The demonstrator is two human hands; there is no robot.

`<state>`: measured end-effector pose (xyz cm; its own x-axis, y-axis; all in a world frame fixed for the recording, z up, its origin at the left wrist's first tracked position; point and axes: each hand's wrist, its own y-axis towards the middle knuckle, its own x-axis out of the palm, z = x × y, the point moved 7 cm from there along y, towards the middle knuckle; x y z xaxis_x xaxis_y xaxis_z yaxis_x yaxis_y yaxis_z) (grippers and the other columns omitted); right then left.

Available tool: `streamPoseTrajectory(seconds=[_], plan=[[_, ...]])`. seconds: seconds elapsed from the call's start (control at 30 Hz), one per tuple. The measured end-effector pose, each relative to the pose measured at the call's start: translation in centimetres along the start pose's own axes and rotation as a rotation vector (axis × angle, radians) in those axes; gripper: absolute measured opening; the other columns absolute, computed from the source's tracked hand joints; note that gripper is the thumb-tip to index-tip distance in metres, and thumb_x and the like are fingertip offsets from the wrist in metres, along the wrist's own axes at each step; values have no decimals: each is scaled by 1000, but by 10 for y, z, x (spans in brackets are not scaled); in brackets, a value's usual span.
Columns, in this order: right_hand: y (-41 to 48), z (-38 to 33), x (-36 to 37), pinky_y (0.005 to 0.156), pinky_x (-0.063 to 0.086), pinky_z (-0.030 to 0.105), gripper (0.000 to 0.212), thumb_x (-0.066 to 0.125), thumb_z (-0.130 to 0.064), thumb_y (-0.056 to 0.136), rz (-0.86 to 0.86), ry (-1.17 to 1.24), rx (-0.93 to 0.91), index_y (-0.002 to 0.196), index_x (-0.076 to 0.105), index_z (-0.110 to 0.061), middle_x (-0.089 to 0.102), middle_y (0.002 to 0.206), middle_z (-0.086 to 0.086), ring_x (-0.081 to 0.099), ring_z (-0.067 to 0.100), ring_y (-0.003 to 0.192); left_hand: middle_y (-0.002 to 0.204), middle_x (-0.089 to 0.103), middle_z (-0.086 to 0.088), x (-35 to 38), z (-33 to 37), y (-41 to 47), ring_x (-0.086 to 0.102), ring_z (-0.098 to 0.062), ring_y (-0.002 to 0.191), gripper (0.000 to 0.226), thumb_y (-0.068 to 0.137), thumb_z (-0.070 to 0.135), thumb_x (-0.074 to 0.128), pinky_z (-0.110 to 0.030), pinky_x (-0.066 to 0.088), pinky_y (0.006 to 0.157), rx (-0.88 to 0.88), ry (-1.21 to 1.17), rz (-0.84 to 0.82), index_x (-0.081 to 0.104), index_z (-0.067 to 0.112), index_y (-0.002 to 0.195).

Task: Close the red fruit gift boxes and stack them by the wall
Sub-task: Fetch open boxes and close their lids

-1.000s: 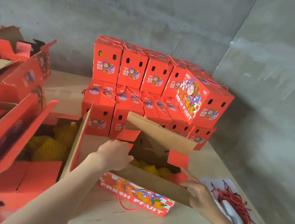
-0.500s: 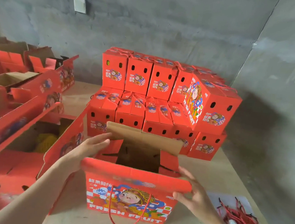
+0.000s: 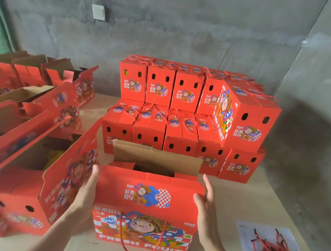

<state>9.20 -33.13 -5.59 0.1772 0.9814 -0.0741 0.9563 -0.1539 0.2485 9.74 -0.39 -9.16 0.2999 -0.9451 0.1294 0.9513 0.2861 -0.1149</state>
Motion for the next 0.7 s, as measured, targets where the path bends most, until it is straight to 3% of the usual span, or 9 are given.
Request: streamPoseTrajectory(seconds=[0.1, 0.13, 0.2, 0.27, 0.33, 0.47, 0.6, 0.7], plan=[[1, -7, 3, 76, 35, -3, 26, 49, -27, 97, 6, -174, -2, 118, 49, -42, 55, 111, -42, 50, -23, 92, 130, 52, 23, 15, 19, -5, 54, -16, 118, 32, 86, 56, 57, -45, 47, 96, 169, 38, -59, 57, 53, 118], [0, -9, 4, 76, 36, -1, 18, 44, -34, 97, 27, -220, -13, 111, 54, -41, 58, 109, -35, 53, -18, 93, 127, 56, 19, 16, 21, -6, 57, -17, 112, 23, 91, 45, 54, -42, 51, 89, 185, 45, -47, 62, 48, 112], [-3, -11, 5, 83, 40, 14, 22, 41, -38, 98, 88, -287, -58, 99, 62, -30, 64, 107, -13, 57, 1, 96, 115, 63, 9, 12, 14, -2, 61, -19, 98, 18, 95, 34, 50, -34, 52, 73, 164, 28, 5, 67, 36, 97], [-2, -11, 2, 88, 40, 21, 20, 46, -16, 99, 154, -341, -80, 93, 65, -14, 64, 104, 1, 58, 14, 102, 105, 66, 12, 12, 9, -1, 62, -16, 93, 22, 97, 32, 47, -27, 49, 66, 149, 28, 28, 68, 27, 95], [1, -11, 2, 89, 36, 19, 21, 45, -5, 98, 169, -411, -69, 93, 65, -6, 63, 106, 6, 57, 17, 106, 99, 65, 14, 11, 8, 1, 62, -12, 91, 25, 99, 35, 43, -23, 47, 64, 149, 61, 55, 67, 27, 97], [8, -5, 1, 86, 33, 15, 18, 49, 1, 95, 148, -525, -40, 93, 66, 4, 62, 111, 11, 55, 20, 104, 96, 61, 14, 9, 10, 7, 60, -11, 86, 18, 98, 34, 46, -26, 47, 64, 186, 197, 96, 62, 34, 91], [17, 0, -2, 88, 34, 18, 17, 54, 0, 93, 98, -578, 18, 90, 68, 8, 60, 113, 11, 53, 18, 104, 101, 56, 14, 10, 14, 13, 56, -6, 86, 17, 99, 27, 48, -21, 44, 65, 213, 335, 94, 62, 27, 89], [23, 0, -1, 89, 36, 23, 19, 56, -2, 92, 66, -608, 68, 86, 69, 11, 57, 113, 11, 53, 19, 104, 108, 56, 10, 8, 14, 16, 58, -15, 92, 16, 98, 26, 51, -29, 49, 73, 202, 356, 84, 64, 23, 89]])
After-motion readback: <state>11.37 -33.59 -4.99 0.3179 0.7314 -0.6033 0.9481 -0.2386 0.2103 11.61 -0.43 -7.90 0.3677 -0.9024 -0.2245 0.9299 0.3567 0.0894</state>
